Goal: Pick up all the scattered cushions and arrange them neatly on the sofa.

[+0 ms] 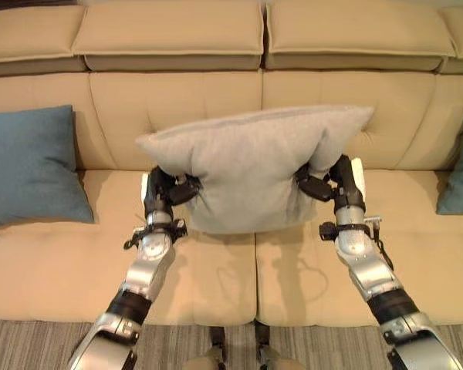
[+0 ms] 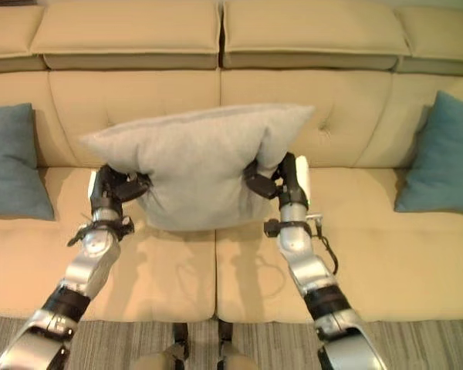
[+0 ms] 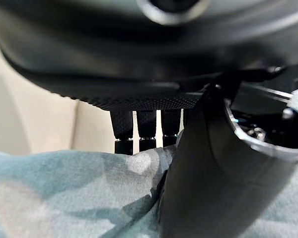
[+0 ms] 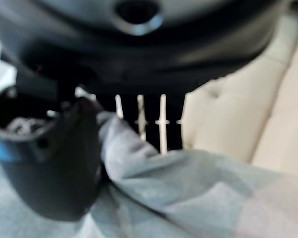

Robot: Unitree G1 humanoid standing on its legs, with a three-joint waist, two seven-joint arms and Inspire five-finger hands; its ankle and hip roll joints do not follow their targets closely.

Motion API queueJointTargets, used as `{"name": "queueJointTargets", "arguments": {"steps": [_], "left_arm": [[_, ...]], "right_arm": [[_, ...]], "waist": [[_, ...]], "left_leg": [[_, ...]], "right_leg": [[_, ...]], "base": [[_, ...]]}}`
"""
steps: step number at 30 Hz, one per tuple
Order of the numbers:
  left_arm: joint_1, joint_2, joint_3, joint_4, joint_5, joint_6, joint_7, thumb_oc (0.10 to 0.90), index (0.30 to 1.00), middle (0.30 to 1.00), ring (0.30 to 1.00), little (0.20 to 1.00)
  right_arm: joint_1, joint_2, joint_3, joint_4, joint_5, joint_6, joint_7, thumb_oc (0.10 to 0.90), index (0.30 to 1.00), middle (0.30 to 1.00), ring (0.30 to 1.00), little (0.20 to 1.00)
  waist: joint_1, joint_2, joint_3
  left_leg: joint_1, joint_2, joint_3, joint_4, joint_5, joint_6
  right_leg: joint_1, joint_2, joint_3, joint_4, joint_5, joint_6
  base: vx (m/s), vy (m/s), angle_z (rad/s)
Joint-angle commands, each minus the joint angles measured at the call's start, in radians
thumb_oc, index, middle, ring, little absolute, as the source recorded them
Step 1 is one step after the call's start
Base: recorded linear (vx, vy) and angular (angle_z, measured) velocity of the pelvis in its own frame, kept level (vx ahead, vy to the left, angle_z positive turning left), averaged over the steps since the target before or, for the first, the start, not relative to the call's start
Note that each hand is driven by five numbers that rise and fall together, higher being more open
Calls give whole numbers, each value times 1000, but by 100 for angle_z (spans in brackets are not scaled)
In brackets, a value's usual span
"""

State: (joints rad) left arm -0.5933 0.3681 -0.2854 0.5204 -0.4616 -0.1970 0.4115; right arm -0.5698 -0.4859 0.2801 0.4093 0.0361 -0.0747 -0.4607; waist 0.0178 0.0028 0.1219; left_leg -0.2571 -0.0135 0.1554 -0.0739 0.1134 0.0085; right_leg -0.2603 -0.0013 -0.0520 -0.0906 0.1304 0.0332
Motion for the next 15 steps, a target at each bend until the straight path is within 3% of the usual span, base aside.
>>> {"name": "queueJointTargets", "arguments": {"steps": [1,5,15], "left_arm": [[-318,-9,-177,-6,40,-166,-23,400,300,300,300,300],[-461,25,-194,109,-3,-178,-9,400,300,300,300,300],[-581,43,-193,274,-114,-182,-45,400,300,300,300,300]], "right_arm": [[-276,48,65,-44,18,-133,-28,400,300,300,300,300],[-414,20,98,40,24,-128,-69,400,300,300,300,300],[-542,11,121,185,53,-133,-123,400,300,300,300,300]], "waist": [[15,-55,-107],[4,-52,-109],[-17,-31,-84]], "left_leg": [[-91,18,-32,-13,-35,-95],[-153,8,-42,-13,-13,-103],[-242,2,-45,-13,10,-115]], "right_leg": [[-47,-58,-16,6,-18,144],[-109,-54,-26,8,-5,143],[-209,-55,-16,9,6,144]], "base": [[-4,-7,18],[-2,-6,3],[-1,4,6]]}}
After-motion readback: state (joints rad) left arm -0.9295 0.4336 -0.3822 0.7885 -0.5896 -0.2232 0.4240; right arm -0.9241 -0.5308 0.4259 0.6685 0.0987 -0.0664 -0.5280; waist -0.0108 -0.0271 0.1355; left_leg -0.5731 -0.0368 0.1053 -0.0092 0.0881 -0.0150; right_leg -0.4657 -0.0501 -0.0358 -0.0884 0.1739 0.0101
